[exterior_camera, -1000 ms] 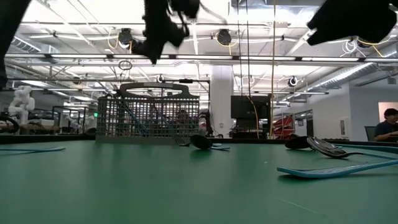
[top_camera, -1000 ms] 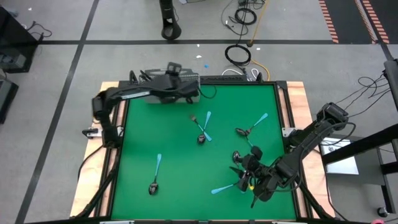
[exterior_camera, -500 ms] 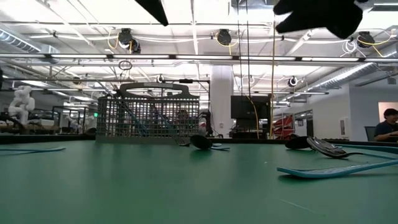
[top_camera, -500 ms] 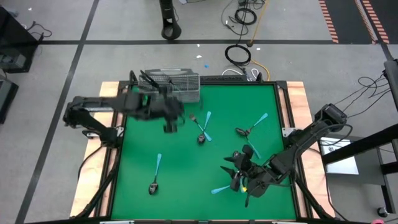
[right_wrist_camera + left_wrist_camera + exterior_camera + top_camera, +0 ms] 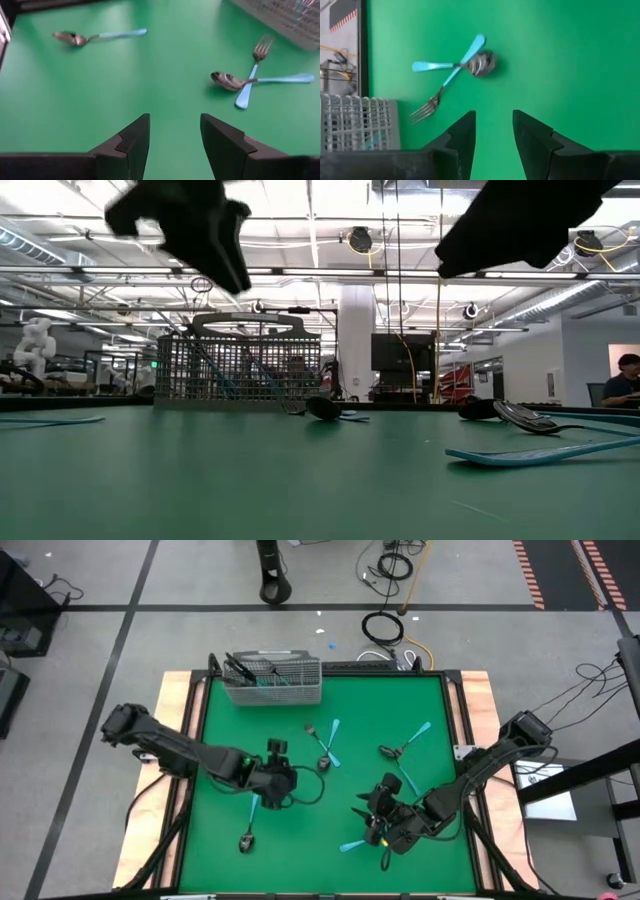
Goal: Sort silverware
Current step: Put the fork into the silverware rack
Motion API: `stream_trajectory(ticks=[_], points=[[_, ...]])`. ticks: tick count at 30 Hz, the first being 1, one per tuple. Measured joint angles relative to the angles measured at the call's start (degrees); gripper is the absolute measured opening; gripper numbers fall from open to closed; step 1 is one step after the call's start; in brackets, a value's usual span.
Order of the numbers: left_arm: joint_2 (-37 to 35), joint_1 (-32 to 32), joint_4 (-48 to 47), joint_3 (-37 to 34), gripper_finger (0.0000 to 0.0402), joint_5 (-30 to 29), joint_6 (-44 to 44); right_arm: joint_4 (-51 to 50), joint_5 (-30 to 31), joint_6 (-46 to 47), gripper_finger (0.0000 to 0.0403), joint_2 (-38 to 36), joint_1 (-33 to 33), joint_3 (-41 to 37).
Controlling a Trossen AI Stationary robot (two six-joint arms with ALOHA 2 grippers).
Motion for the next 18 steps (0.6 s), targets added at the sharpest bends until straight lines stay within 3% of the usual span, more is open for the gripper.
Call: stream_trajectory(ticks=[4,10,18], points=[[4.2,5.6,1.6,-0.4,0.0132,1.6,10.4,-0.7,-0.7,0.1,0.0164,-0.1,0.0,0.0],[9.7,14.9,6.9,1.5,0.0132,11.6,19.9,-0.7,-1.6,0.5,0.0164,-0.2,0.0,0.0],[11.1,17.5,15.1,8.2,0.0132,12.3,32.9,-0.7,-1.1,2.5,0.0164,-0.2,-0.5,0.0]])
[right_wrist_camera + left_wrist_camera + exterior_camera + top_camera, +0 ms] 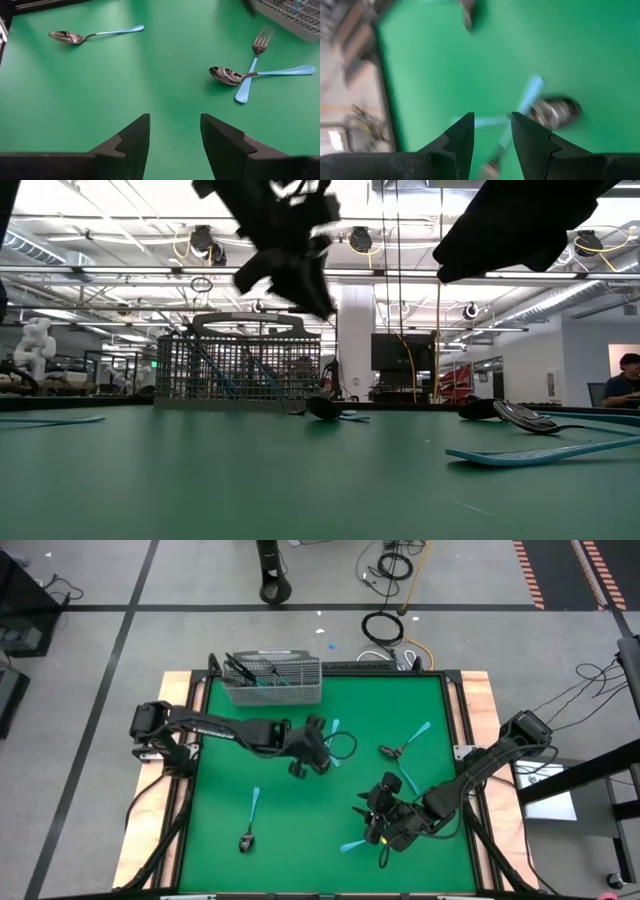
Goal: Sort silverware
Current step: Put the fork into the silverware rack
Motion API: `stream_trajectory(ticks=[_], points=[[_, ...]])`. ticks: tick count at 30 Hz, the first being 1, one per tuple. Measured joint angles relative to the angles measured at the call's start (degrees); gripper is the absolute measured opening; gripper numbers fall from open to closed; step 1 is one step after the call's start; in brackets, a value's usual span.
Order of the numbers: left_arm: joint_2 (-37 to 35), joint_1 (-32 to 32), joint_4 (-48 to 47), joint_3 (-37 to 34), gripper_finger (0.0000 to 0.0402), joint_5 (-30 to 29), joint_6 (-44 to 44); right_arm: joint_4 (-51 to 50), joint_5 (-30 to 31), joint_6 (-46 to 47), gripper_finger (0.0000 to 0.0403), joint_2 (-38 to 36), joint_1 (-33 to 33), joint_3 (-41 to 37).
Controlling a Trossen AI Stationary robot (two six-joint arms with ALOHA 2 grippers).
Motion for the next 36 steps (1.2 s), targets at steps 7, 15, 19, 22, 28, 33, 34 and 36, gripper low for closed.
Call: stream_trajectory(ticks=[7,15,19,22,28,33,34,36], points=[[0.0,1.2,-1.0,3.9,0.0132,1.2,8.4,0.0,0.0,0.7,0.0164,0.0,-0.4,0.0],[7.4,2.3,-12.2,9.7,0.0132,-2.9,15.6,-1.2,0.0,-0.9,0.0164,0.0,-0.6,0.0],[13.9,2.5,-20.7,16.5,0.0132,-6.2,15.6,-3.5,-0.1,-0.6,0.0164,0.0,-0.6,0.0],[17.7,3.2,-23.7,21.0,0.0132,-6.1,16.4,-4.3,-0.2,-0.6,0.0164,0.0,-0.6,0.0],[22.2,6.5,-29.4,25.3,0.0132,-5.3,20.6,-5.5,-1.7,-0.5,0.0164,0.0,-0.2,0.0],[24.5,9.2,-30.6,25.3,0.0132,-0.3,21.6,-8.0,-1.7,-0.5,0.0164,0.0,0.5,0.0],[24.9,9.4,-32.0,25.3,0.0132,1.0,21.6,-8.3,-1.7,-0.5,0.0164,0.0,0.6,0.0],[25.9,9.3,-34.1,25.3,0.0132,1.6,21.7,-8.9,-1.7,-0.3,0.0164,0.0,0.6,0.0]])
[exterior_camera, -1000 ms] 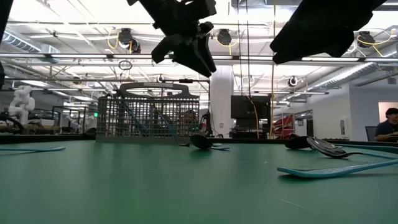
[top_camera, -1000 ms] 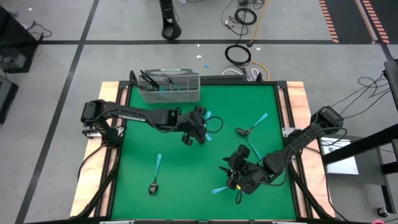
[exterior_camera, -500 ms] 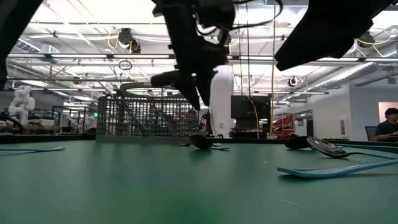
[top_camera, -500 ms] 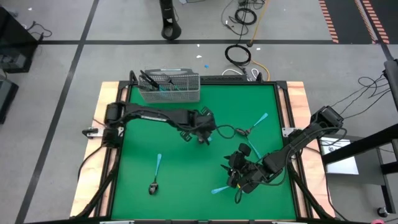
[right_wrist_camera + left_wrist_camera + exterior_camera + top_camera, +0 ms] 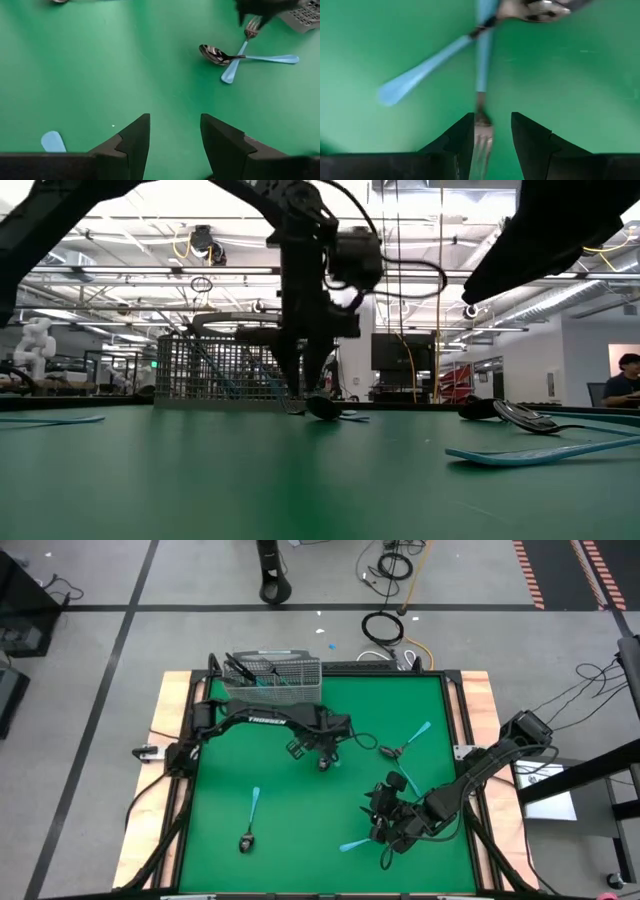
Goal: Sort silverware
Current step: Put the fork into the silverware rack
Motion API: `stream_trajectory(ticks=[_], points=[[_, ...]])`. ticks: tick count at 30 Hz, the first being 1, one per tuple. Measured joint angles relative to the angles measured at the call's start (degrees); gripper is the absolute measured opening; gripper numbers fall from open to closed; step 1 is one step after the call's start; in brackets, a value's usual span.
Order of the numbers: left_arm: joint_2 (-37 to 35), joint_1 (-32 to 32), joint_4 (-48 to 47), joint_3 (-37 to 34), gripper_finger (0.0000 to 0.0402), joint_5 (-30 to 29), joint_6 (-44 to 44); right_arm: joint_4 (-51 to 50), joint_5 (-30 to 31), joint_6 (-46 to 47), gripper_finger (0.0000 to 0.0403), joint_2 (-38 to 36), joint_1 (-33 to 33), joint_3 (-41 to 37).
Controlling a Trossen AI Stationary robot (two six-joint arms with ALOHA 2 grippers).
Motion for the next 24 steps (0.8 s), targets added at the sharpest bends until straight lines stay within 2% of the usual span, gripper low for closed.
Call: stream_trajectory(ticks=[3,17,24], points=[[1.4,0.0,-1.5,0.0,0.0132,-0.4,0.0,-0.8,0.0,0.7,0.0164,0.0,0.0,0.0],[3.0,0.1,3.9,0.0,0.0132,-0.8,4.4,-1.3,0.1,0.9,0.0164,0.0,0.0,0.0],[3.3,2.0,3.5,0.0,0.0132,4.3,4.0,-1.4,0.1,0.9,0.0164,0.0,0.0,0.0]])
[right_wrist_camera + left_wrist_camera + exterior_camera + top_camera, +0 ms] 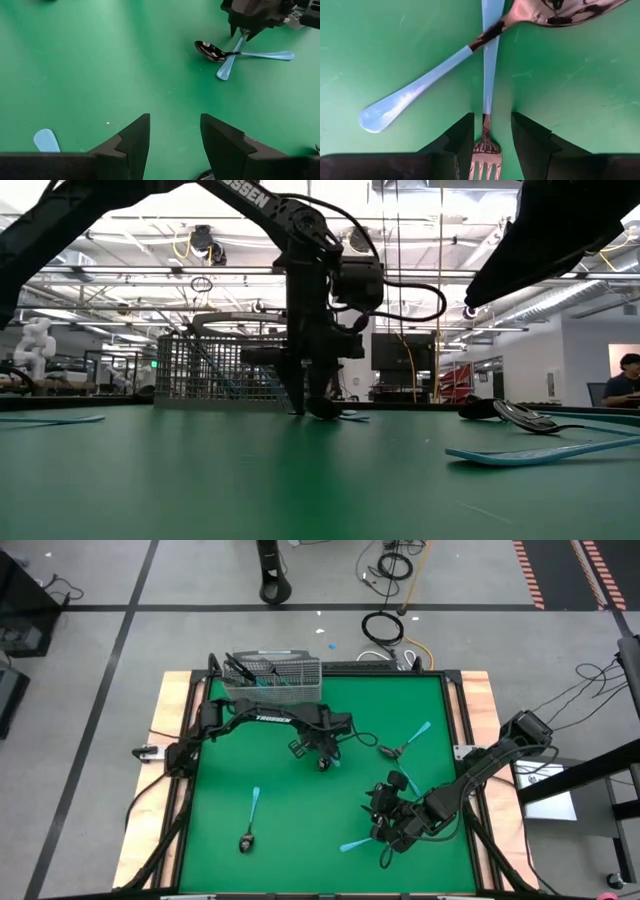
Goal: Sort silverware
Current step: Put the fork into the silverware rack
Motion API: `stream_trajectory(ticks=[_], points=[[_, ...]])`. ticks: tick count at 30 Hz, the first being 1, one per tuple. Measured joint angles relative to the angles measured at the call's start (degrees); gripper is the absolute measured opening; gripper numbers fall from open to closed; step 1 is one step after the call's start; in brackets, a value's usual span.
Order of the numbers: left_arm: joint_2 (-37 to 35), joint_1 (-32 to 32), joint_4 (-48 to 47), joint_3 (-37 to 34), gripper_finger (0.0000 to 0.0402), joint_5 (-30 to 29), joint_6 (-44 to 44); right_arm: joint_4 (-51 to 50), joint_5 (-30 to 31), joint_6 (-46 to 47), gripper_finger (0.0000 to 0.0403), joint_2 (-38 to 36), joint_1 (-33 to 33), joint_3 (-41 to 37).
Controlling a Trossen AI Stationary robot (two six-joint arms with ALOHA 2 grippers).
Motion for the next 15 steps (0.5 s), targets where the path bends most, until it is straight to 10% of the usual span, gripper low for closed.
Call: stream_trajectory(ticks=[15], points=[[0.0,0.4,-3.8,0.0,0.0015,1.2,-3.7,0.8,0.0,0.4,0.0164,0.0,0.0,0.0]])
